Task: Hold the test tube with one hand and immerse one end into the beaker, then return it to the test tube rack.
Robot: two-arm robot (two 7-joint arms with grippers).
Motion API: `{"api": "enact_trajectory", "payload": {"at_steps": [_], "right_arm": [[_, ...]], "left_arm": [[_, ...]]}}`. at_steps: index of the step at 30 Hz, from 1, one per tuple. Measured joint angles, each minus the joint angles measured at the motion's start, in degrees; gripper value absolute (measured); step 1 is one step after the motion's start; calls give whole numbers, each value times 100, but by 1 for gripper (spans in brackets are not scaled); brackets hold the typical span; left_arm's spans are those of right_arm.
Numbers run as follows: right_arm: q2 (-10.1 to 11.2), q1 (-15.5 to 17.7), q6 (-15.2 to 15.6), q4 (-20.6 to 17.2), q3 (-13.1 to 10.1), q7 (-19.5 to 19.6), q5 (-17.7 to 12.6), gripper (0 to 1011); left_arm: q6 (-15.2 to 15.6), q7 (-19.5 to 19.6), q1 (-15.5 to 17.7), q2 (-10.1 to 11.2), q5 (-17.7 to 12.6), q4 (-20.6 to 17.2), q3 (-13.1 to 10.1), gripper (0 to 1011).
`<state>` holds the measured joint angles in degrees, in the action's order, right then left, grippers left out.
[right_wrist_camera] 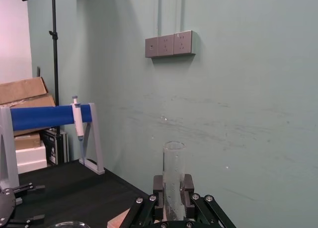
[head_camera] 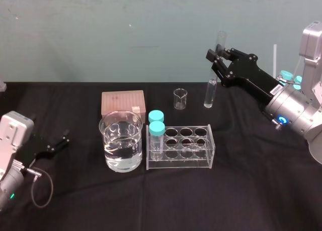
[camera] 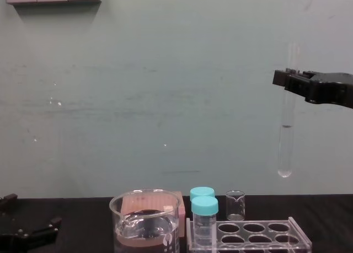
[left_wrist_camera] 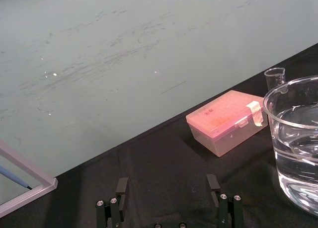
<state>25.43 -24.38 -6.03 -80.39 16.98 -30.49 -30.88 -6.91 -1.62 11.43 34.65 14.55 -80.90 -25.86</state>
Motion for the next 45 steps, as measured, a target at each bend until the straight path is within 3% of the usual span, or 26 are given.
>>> {"api": "enact_trajectory", "payload": {"at_steps": [45], "right_arm": [[-21, -118, 33, 83, 48, -27, -3, 226]], "left_arm": [[0, 0, 0, 0, 0, 0, 0, 1000]]}}
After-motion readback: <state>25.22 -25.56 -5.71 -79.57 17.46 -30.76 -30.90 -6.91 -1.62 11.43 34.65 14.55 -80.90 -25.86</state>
